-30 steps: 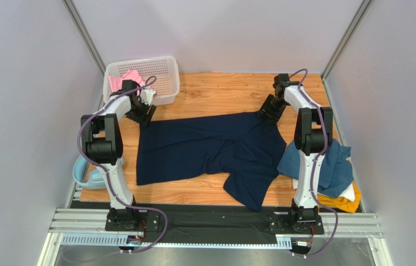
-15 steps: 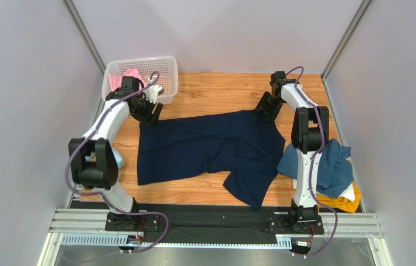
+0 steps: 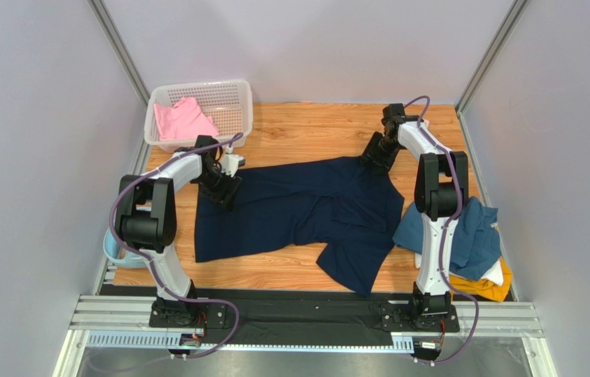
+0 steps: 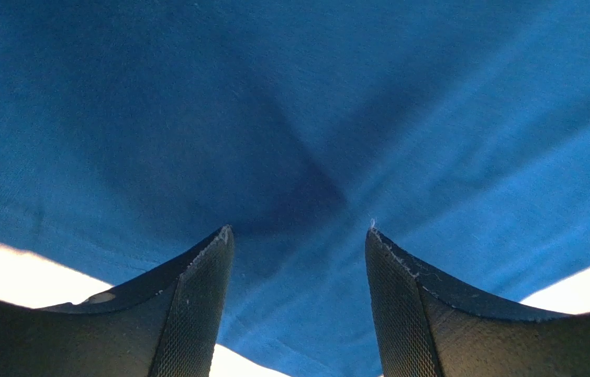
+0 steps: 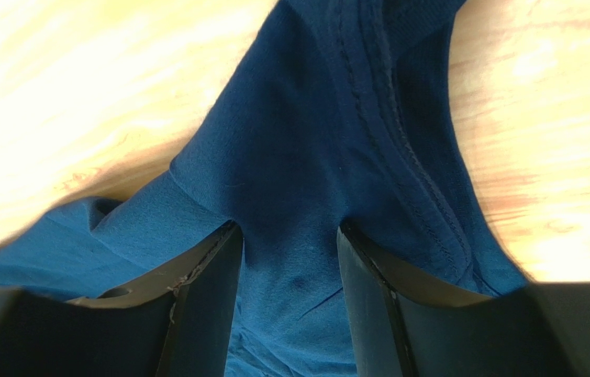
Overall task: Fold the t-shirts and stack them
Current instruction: Fold the flattened tshirt in 1/3 of the way
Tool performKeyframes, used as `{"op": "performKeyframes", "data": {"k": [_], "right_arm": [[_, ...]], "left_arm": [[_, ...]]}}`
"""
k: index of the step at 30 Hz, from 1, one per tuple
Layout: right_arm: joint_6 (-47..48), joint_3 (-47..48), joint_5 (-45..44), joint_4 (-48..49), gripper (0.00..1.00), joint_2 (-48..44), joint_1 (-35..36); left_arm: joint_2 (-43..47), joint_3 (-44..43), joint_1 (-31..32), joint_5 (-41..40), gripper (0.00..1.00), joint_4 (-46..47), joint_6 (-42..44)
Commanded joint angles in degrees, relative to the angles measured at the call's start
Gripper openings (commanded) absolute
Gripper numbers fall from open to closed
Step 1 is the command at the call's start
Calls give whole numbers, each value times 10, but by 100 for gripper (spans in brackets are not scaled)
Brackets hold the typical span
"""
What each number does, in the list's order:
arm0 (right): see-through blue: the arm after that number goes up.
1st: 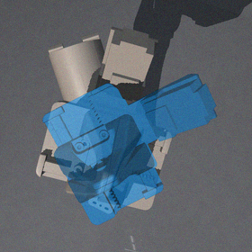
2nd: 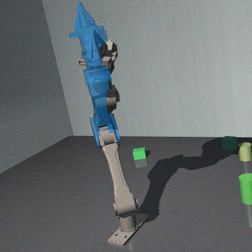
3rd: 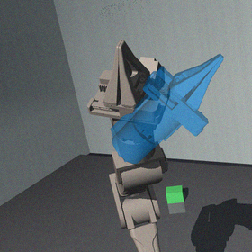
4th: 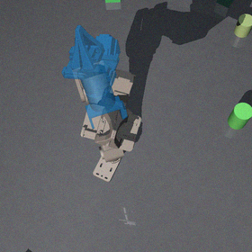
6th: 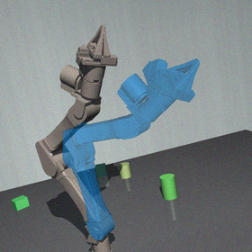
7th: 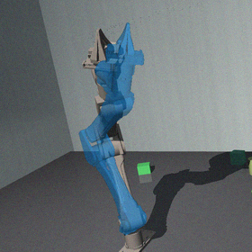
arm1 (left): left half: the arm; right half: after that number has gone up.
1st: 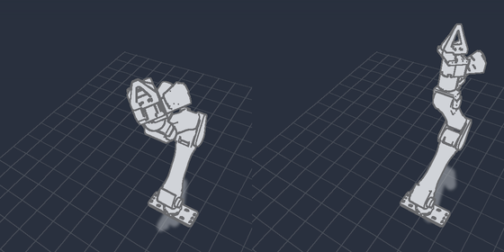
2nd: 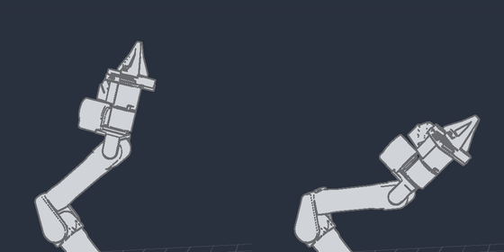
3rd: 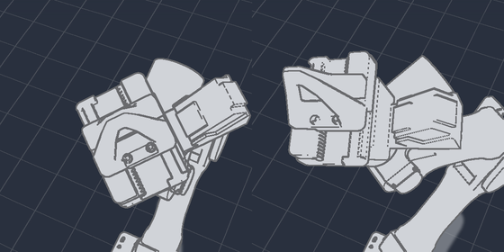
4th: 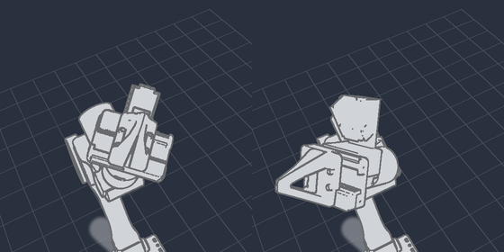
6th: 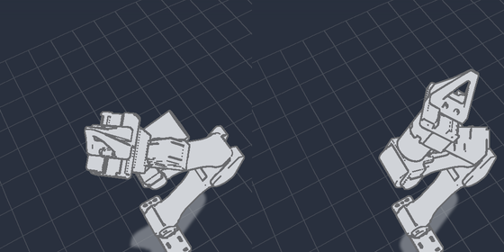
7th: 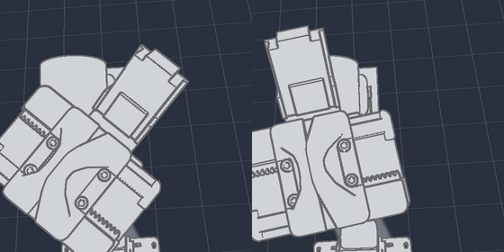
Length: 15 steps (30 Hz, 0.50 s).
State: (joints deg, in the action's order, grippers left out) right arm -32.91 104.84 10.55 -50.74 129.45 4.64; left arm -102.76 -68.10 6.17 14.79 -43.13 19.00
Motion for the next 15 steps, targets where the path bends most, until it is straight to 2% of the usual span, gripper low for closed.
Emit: {"op": "performKeyframes", "data": {"k": [1,10,15], "right_arm": [[9,-32,-5,4,54,-24,9],[6,-63,-6,21,54,-29,11],[4,-11,-9,10,54,14,9]], "left_arm": [[-31,-45,-1,-41,69,35,-18],[-108,-87,-27,-74,68,52,-5],[-140,-128,-32,-91,68,43,1]]}}
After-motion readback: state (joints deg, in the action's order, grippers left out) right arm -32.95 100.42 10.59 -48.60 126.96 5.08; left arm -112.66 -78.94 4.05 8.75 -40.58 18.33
